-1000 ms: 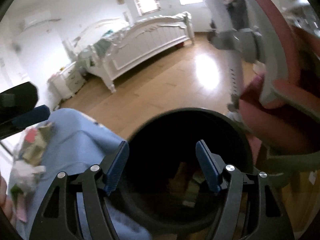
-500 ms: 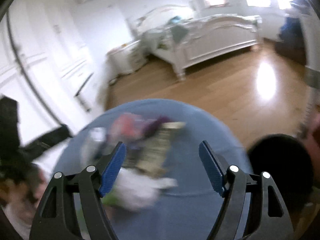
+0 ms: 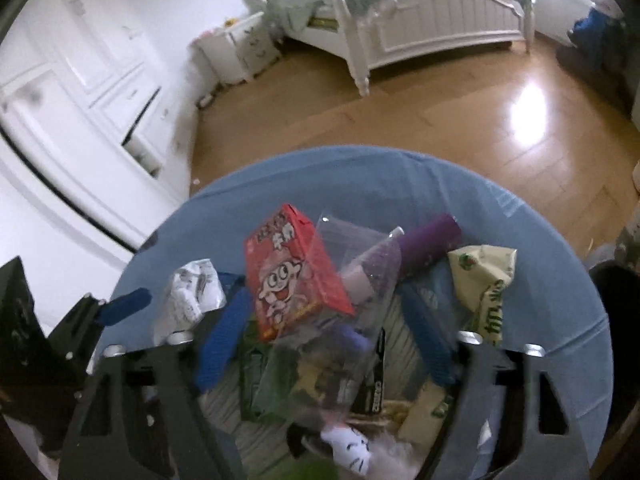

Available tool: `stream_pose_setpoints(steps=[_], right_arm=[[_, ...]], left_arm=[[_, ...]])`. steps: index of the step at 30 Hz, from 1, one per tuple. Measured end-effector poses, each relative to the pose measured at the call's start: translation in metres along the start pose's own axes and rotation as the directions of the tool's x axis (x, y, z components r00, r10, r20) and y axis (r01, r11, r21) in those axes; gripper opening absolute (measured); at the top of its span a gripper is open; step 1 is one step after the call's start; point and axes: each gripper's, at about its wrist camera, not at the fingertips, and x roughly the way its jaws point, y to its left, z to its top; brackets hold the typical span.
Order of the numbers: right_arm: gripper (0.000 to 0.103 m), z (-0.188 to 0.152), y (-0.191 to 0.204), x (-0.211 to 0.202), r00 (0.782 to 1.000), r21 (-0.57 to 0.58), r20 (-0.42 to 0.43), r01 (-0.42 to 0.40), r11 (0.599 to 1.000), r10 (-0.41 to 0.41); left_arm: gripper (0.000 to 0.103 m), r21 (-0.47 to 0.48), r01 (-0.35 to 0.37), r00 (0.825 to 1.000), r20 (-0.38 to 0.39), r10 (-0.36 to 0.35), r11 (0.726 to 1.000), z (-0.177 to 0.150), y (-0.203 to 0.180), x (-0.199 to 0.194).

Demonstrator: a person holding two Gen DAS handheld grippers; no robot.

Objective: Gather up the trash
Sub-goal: 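Grasp the white printed plastic bag with the left tool while the right tool grasps the clear plastic tray, then carry both items to the black bin and open both tools to drop them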

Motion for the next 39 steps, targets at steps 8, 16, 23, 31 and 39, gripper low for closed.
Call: stream_pose_setpoints(steps=[8, 16, 23, 31, 39], right_arm=[[0.047, -0.018, -0.017, -0.035, 0.991, 0.027, 0.100, -0.096, 0.995, 0.092], [0.047, -0.042, -0.015, -0.082, 0.974, -0.065, 0.225, -0.006, 0.998, 0.021], [0.047, -0.057, -0.010, -0.111, 0.945, -0.132, 0.328, 0.051, 0.990, -0.005], [0.046, -0.069, -0.031, -0.141, 0.927, -0.129, 0.371, -0.012, 0.992, 0.059], [0.045, -0.083, -0.060, -0.171, 0.900, -0.079, 0.419, -0.095, 0.992, 0.120]], left_arm=[[0.061, -0.140, 0.154, 0.988, 0.040, -0.149, 0.978, -0.001, 0.025, 0.004], [0.051, -0.126, 0.119, 0.985, 0.143, -0.101, 0.985, -0.009, -0.003, -0.046], [0.051, -0.105, 0.122, 0.979, 0.179, -0.101, 0.987, -0.005, -0.029, -0.066], [0.051, -0.065, 0.144, 0.976, 0.174, -0.131, 0.987, 0.006, -0.061, -0.064], [0.051, -0.053, 0.160, 0.972, 0.180, -0.148, 0.986, 0.010, -0.080, -0.070]])
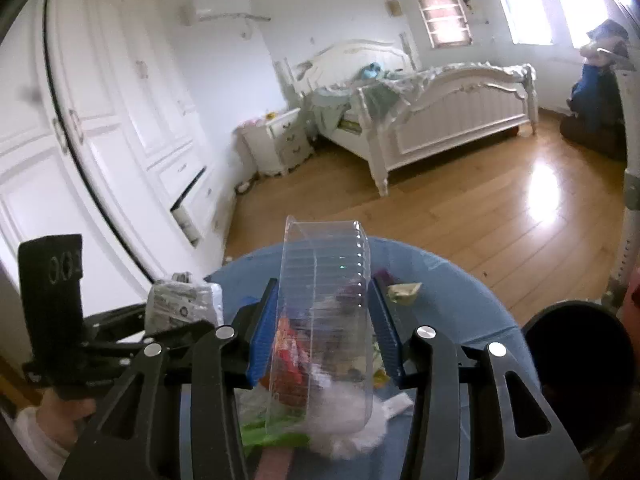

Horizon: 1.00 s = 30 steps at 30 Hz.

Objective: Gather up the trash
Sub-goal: 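Carry both items to the black bin and open both tools to drop them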

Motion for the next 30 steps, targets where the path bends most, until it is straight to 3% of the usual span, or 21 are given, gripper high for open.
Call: stream_pose_setpoints(steps=[6, 12, 17, 23, 30], right_arm=[[0.045, -0.006, -0.037, -0.038, 0.990, 0.039, 0.092, 0.103, 0.994, -0.106], [0.045, -0.017, -0.091, -0.065, 0.954, 0.076, 0.137, 0.256, 0.964, -0.265], [0.045, -0.040, -0.151, -0.075, 0.927, 0.131, 0.114, 0.342, 0.930, -0.357], [0.045, -0.076, -0.220, -0.072, 0.885, 0.175, 0.038, 0.451, 0.875, -0.463], [0.045, -0.097, -0.263, -0.059, 0.876, 0.211, -0.017, 0.475, 0.854, -0.483]], left_arm=[[0.051, 0.050, 0.055, 0.998, 0.032, -0.057, 0.997, 0.017, -0.040, 0.004], [0.051, 0.096, 0.160, 0.986, 0.032, -0.164, 0.982, 0.036, -0.097, 0.040], [0.051, 0.108, 0.251, 0.968, -0.016, -0.251, 0.962, 0.037, -0.145, 0.092], [0.051, 0.122, 0.312, 0.947, -0.118, -0.299, 0.942, 0.028, -0.193, 0.156], [0.051, 0.129, 0.318, 0.938, -0.187, -0.292, 0.939, 0.025, -0.217, 0.199]])
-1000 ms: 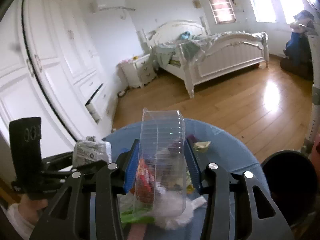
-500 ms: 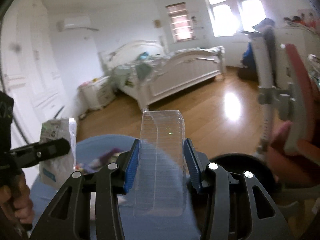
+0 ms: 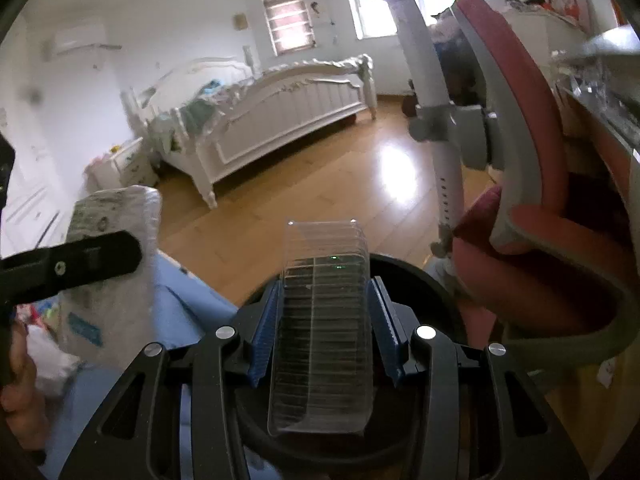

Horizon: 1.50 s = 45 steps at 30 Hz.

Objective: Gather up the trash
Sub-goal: 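Carry both items to the black bin and open both tools to drop them, then grasp the red-and-white snack box with the left tool while the right tool grasps the beige printed wrapper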

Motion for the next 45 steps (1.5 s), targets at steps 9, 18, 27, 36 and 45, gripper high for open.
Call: stream_pose_setpoints(steps=[9, 18, 27, 36, 45], right_arm=[[0.045, -0.004, -0.019, 0.030, 0.999, 0.043, -0.038, -0.015, 0.999, 0.016], [0.080, -0.011, -0.025, 0.037, 0.996, 0.095, -0.076, -0.039, 0.995, 0.046], [0.080, -0.016, 0.019, 0.014, 0.990, 0.053, -0.078, -0.117, 0.992, 0.121], [0.080, -0.008, 0.115, -0.011, 0.952, -0.046, -0.107, -0.294, 0.955, 0.288], [0.076, -0.002, 0.211, -0.005, 0.879, -0.072, -0.226, -0.445, 0.893, 0.420]], left_arm=[[0.041, -0.012, -0.003, 0.997, -0.071, 0.002, 1.000, 0.003, 0.002, 0.036], [0.061, -0.021, -0.052, 0.996, -0.077, 0.050, 0.998, 0.000, -0.003, 0.024], [0.088, -0.030, -0.190, 0.977, 0.094, 0.192, 0.981, -0.025, -0.008, -0.076], [0.098, -0.169, -0.428, 0.865, 0.208, 0.457, 0.888, -0.070, 0.057, -0.189], [0.098, -0.234, -0.484, 0.849, 0.106, 0.517, 0.843, -0.078, 0.131, -0.172]])
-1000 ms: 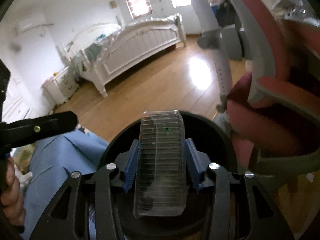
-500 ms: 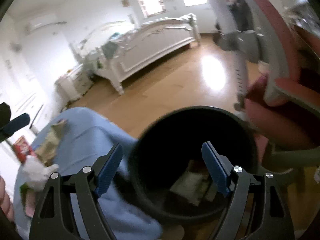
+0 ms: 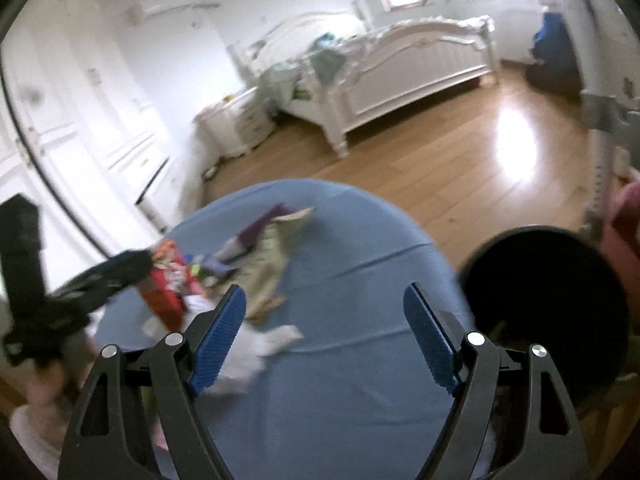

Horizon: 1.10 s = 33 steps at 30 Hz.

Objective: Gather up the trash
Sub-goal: 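Grasp the red-and-white snack box with the left tool while the right tool grasps the beige printed wrapper, then carry both items to the black bin and open both tools to drop them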

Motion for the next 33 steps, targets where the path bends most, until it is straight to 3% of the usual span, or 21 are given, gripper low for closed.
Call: stream_pose_setpoints(steps=[1, 2, 3, 4, 7, 14, 16, 18, 19, 24, 27, 30, 33], right_arm=[[0.074, 0.003, 0.007, 0.007, 1.000, -0.002, -0.020, -0.006, 1.000, 0.005], [0.071, 0.005, 0.011, 0.012, 0.999, -0.006, -0.033, -0.004, 1.000, 0.003], [0.068, 0.006, 0.014, 0.016, 0.999, -0.010, -0.041, -0.001, 1.000, 0.001], [0.067, 0.010, 0.018, 0.023, 0.998, -0.011, -0.056, 0.002, 1.000, -0.002], [0.064, 0.020, 0.024, 0.041, 0.995, 0.013, -0.099, -0.010, 1.000, 0.011], [0.062, 0.044, 0.035, 0.087, 0.980, 0.025, -0.199, -0.008, 1.000, 0.012], [0.052, 0.046, 0.039, 0.101, 0.972, 0.007, -0.234, 0.021, 1.000, -0.019], [0.029, 0.045, 0.041, 0.113, 0.962, 0.000, -0.272, 0.030, 1.000, -0.029], [0.026, 0.044, 0.042, 0.113, 0.962, -0.001, -0.271, 0.031, 1.000, -0.030], [0.020, 0.043, 0.045, 0.069, 0.993, -0.014, -0.114, -0.020, 1.000, 0.019], [0.021, 0.044, 0.044, 0.029, 1.000, -0.040, 0.008, -0.005, 0.999, 0.006], [0.021, 0.042, 0.038, -0.011, 0.990, -0.069, 0.127, 0.067, 0.995, -0.058], [0.021, 0.035, 0.018, -0.049, 0.964, -0.075, 0.224, 0.164, 0.984, -0.144]], left_arm=[[0.098, -0.006, 0.036, 0.999, -0.003, -0.036, 0.999, 0.001, 0.003, 0.005], [0.091, -0.009, 0.068, 0.998, 0.001, -0.068, 0.998, -0.001, 0.008, 0.006], [0.067, -0.016, 0.099, 0.995, -0.001, -0.099, 0.995, -0.002, 0.012, 0.008], [0.055, -0.027, 0.119, 0.993, -0.018, -0.119, 0.993, -0.002, 0.015, 0.011], [0.054, -0.063, 0.149, 0.988, -0.020, -0.150, 0.987, -0.005, 0.028, 0.013], [0.054, -0.091, 0.175, 0.984, 0.060, -0.170, 0.980, -0.007, 0.048, -0.020], [0.054, -0.097, 0.173, 0.983, 0.080, -0.166, 0.980, -0.005, 0.052, -0.031], [0.054, -0.096, 0.170, 0.982, 0.095, -0.161, 0.981, -0.008, 0.055, -0.040], [0.054, -0.099, 0.170, 0.982, 0.101, -0.160, 0.981, -0.008, 0.056, -0.044], [0.054, -0.099, 0.182, 0.977, 0.127, -0.169, 0.978, -0.004, 0.052, -0.060], [0.054, -0.073, 0.204, 0.972, 0.136, -0.193, 0.976, 0.003, 0.037, -0.064], [0.054, -0.041, 0.239, 0.963, 0.136, -0.232, 0.970, 0.011, 0.013, -0.063], [0.054, -0.016, 0.297, 0.949, 0.120, -0.293, 0.955, 0.018, -0.014, -0.057]])
